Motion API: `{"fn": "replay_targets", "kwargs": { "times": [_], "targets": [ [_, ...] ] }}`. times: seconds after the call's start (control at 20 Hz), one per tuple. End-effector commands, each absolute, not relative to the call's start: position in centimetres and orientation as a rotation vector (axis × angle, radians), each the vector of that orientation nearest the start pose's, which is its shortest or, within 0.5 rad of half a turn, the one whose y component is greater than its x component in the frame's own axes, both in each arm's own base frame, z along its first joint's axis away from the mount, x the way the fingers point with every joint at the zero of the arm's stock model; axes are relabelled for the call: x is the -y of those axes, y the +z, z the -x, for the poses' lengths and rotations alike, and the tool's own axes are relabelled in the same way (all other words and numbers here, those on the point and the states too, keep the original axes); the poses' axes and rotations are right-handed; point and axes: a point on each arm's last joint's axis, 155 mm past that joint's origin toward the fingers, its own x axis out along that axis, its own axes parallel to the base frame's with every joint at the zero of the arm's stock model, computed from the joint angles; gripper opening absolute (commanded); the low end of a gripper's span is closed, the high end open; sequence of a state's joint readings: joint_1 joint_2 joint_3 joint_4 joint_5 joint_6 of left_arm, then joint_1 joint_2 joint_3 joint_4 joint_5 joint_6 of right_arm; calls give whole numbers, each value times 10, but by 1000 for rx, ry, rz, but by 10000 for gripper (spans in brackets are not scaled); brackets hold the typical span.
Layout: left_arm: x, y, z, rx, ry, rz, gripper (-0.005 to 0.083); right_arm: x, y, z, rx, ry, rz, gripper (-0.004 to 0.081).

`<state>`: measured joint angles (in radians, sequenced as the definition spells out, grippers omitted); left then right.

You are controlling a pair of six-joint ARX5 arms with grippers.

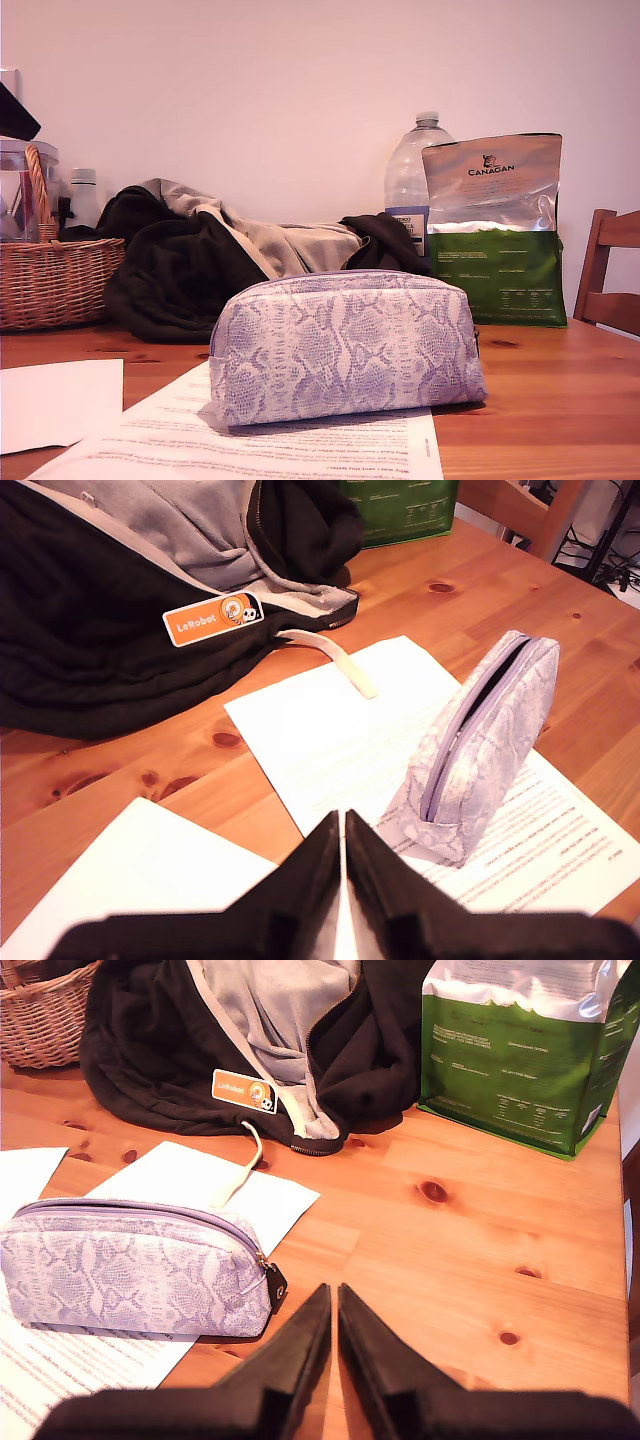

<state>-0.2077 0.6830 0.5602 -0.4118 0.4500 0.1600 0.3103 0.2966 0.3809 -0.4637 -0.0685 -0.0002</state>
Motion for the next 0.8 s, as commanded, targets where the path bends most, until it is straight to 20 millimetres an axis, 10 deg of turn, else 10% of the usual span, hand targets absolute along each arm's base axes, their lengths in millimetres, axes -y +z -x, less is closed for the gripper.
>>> {"fn": "replay_targets", "kwargs": {
  "times": [0.0, 0.4, 0.75],
  "targets": [
    [147, 194, -245, -405, -762, -72, -23, -88, 161, -224, -394, 387, 45, -13],
    [153, 212, -250, -307, -783, -118, -23, -89, 161, -224, -393, 393, 43, -13],
    [211, 233, -257, -179, -995, -273, 101, -101, 170, -228, -360, 447, 32, -11]
  ]
}}
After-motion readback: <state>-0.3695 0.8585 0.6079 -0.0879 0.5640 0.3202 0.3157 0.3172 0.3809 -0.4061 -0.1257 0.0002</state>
